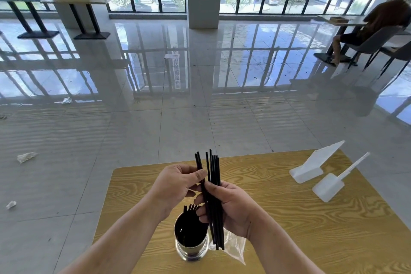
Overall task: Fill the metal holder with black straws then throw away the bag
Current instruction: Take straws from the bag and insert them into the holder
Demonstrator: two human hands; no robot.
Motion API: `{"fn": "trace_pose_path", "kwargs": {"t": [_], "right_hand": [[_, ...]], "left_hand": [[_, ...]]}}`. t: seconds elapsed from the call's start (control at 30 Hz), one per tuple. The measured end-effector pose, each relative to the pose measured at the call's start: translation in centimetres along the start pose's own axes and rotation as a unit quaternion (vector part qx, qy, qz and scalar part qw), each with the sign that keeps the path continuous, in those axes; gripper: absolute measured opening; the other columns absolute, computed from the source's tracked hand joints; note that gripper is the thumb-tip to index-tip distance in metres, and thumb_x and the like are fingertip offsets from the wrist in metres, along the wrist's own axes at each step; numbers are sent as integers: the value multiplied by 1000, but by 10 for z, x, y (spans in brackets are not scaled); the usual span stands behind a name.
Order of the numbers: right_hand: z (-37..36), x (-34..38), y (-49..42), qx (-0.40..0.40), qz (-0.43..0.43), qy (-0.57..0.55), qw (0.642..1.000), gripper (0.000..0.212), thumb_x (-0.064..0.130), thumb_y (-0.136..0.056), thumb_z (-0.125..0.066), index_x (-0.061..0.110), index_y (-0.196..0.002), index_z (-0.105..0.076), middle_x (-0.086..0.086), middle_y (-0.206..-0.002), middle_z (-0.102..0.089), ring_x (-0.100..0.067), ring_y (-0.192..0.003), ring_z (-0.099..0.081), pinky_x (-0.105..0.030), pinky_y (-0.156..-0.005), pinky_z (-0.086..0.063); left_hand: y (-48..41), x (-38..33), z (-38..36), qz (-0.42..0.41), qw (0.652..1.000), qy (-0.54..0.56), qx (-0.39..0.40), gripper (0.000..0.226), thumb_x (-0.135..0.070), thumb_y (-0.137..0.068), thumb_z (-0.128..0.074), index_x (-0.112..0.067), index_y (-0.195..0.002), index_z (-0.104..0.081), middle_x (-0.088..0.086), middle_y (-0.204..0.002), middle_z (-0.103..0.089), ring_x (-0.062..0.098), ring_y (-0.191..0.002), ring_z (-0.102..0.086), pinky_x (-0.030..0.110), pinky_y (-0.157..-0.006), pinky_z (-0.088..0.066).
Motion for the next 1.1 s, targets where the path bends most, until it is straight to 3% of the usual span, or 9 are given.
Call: {"fn": "trace_pose_path", "kwargs": {"t": [0.1,0.23,0.4,0.47,0.57,0.77,0.87,0.93,1.1], "right_hand": [[-1,0,-2,-20,8,1,1000,32,26,-101,-66,-1,-118,-72,-21,-94,-75,-30,-72,-76,-40,-65,-64],[6,-1,-3,-59,13,-11,998,20,20,-106,-61,1,-109,-66,-26,-103,-76,-37,-82,-77,-45,-73,-66],[26,-7,-8,-166,43,-33,985,20,21,-109,-56,3,-110,-64,-24,-108,-79,-40,-98,-78,-49,-84,-62],[35,-9,-10,-215,66,-41,973,20,21,-110,-54,4,-111,-63,-24,-107,-80,-38,-96,-79,-48,-84,-61],[44,-11,-9,-237,78,-41,967,22,22,-111,-53,4,-111,-64,-23,-106,-80,-39,-97,-79,-50,-86,-62],[35,-9,-7,-208,67,-57,974,26,23,-111,-54,0,-117,-63,-25,-110,-79,-40,-100,-79,-48,-85,-62],[23,-7,-6,-164,53,-51,984,25,22,-110,-56,0,-116,-64,-25,-109,-78,-40,-99,-78,-47,-85,-63],[15,-7,-4,-125,38,-35,991,26,21,-109,-57,-2,-117,-66,-25,-108,-77,-39,-98,-78,-46,-84,-64],[0,-12,0,-57,13,6,998,32,24,-107,-62,-4,-120,-67,-25,-108,-77,-38,-93,-77,-45,-84,-65]], "left_hand": [[-1,1,0,-10,1000,-7,-25,14,-36,-93,-82,-23,-90,-87,3,-86,-83,12,-74,-73,26,-67,-55],[-2,3,4,-31,993,47,-108,11,-35,-92,-82,-27,-87,-87,-6,-78,-78,5,-67,-68,25,-66,-57],[2,4,9,-49,991,87,-84,10,-28,-92,-82,-21,-88,-88,-3,-73,-74,7,-64,-67,23,-65,-61],[3,8,11,-59,994,62,-68,8,-27,-91,-83,-21,-89,-87,-1,-73,-74,10,-66,-67,24,-68,-61],[5,22,13,-76,994,-61,-49,4,-30,-91,-84,-29,-89,-88,-5,-72,-75,10,-68,-67,27,-75,-60],[8,49,13,-47,953,-299,-33,10,-46,-85,-87,-41,-89,-80,-27,-84,-78,-8,-78,-72,23,-77,-59],[9,46,10,-50,954,-294,-43,36,-75,-72,-80,-48,-96,-75,-26,-92,-78,-10,-85,-72,20,-77,-58],[9,35,6,-68,967,-242,-48,43,-82,-70,-74,-47,-95,-78,-24,-90,-80,-6,-83,-74,17,-73,-54],[6,11,-3,-101,982,-146,-65,7,-45,-93,-80,-41,-87,-82,-10,-78,-81,4,-72,-74,19,-69,-56]]}}
Point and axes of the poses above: each hand's wrist, its own y-axis away from the middle knuckle, its own z-axis out of the back of the hand, x = y × z, the point moved 1 cm from there along -y, towards the middle knuckle
